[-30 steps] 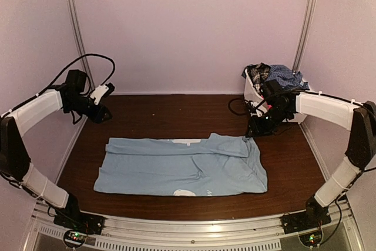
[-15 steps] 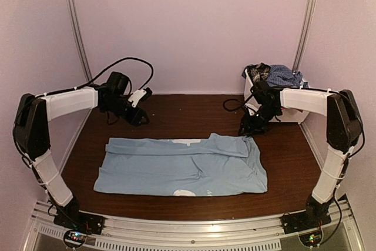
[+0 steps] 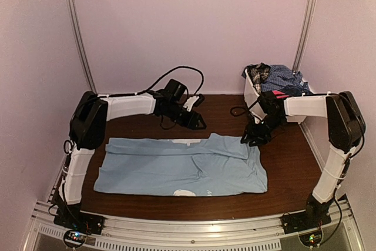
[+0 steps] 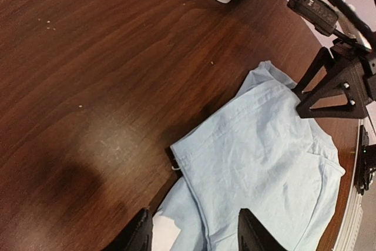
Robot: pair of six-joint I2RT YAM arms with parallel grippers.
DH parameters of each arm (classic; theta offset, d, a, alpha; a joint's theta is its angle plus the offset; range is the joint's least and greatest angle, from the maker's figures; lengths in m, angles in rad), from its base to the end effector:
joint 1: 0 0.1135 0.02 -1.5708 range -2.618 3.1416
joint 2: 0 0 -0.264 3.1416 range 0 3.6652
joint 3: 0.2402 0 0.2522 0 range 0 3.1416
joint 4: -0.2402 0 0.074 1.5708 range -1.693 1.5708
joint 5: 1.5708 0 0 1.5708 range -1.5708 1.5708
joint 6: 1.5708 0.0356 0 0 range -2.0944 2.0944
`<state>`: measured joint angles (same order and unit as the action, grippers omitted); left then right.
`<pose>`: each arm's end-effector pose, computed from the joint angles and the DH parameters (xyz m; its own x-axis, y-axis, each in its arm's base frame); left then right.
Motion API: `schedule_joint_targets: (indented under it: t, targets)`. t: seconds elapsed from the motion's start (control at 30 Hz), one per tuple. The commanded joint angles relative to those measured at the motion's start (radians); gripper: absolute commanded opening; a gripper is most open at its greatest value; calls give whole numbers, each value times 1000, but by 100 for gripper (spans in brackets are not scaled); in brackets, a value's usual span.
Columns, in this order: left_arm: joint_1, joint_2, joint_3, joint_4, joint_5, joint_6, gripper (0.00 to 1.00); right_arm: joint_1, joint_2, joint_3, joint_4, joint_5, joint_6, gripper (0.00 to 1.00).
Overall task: Fold and stack the mixed laundry pile
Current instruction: Fold the 1/3-folded T-shirt at the center of the board, then adjust the rectangle-folded T-shirt at the center of the board.
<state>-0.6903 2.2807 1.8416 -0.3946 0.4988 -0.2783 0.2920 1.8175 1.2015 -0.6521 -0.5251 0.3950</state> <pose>0.3824 -0.3379 0.1860 -0.7707 0.3236 -0.5490 0.6192 0.5837 -0.5252 0.3303 0.1179 0.1769 -0.9947 0.0487 -0.0910 -0.0102 0.8309 0.5564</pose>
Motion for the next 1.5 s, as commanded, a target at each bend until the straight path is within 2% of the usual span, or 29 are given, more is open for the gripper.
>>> schedule_joint_targets:
  t: [0.0,0.37,0.5,0.73,0.97,1.17,1.33,1.47]
  targets:
    - [-20,108,129,11,-3,-100,51,-17,-24,-3,57,-22,40,46]
    - [-52,299,354,-50,-20,-153,46,-42,20,21,64,-25,35,44]
    - [-55,329,379,-43,-3,-164,45,-42,34,30,76,-42,37,42]
    - [-66,357,386,-10,35,-185,37,-43,65,61,77,-54,35,39]
    - [-68,361,411,24,74,-195,16,-41,79,94,65,-76,21,26]
    - [-67,335,424,41,83,-185,0,-41,49,87,63,-89,6,0]
    - [-67,290,401,45,79,-154,0,-40,-7,60,82,-120,-7,0]
    - [-68,214,314,56,78,-115,0,-40,-71,13,95,-139,-20,0]
